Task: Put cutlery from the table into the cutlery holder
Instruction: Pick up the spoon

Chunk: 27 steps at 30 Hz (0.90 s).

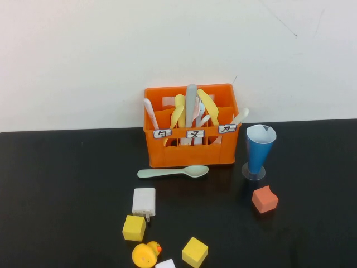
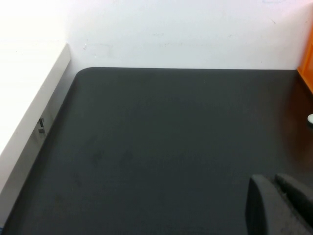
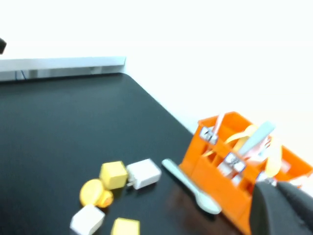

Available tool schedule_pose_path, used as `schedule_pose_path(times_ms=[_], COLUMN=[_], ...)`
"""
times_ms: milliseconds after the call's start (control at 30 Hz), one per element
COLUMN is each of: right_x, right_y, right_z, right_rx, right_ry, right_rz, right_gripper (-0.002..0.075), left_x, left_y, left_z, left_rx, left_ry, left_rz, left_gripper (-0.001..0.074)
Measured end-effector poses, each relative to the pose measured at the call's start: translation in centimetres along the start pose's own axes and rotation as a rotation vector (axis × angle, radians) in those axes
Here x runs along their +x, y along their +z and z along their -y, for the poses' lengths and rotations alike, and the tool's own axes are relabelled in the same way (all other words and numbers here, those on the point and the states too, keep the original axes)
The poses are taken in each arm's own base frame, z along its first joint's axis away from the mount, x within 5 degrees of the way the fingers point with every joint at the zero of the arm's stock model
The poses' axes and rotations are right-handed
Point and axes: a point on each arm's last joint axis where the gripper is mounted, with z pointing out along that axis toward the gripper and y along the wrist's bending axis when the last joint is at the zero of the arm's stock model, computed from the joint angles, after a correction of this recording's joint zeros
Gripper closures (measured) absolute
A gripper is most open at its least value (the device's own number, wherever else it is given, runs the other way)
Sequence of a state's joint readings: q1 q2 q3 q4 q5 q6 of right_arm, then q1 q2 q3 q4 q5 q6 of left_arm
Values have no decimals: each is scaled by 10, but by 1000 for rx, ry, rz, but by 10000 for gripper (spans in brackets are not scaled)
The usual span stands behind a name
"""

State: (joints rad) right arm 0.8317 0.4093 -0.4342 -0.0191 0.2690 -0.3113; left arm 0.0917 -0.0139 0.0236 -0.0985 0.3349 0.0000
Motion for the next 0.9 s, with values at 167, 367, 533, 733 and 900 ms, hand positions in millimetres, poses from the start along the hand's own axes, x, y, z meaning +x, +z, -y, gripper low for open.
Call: schedule_pose_path(times_ms=[167,367,533,733,900], right_x=[32,62,86,119,141], right_y=[-2,-10,-24,-31,-30], right_z=[-7,4,11,4,-1], right_rx=[30,295,607,810,839], right_ry=[97,172,288,336,298], right_rz=[-36,-102,-147,-183,-257], right_gripper=[727,727,727,727,727], left_x=[0,0,0,0,0], left_y=[0,0,0,0,0], left_z=[0,0,0,0,0], left_rx=[0,0,0,0,0], left_ry=[0,8,8,8,8], left_rz=[0,0,0,0,0], left_gripper=[736,736,736,736,736])
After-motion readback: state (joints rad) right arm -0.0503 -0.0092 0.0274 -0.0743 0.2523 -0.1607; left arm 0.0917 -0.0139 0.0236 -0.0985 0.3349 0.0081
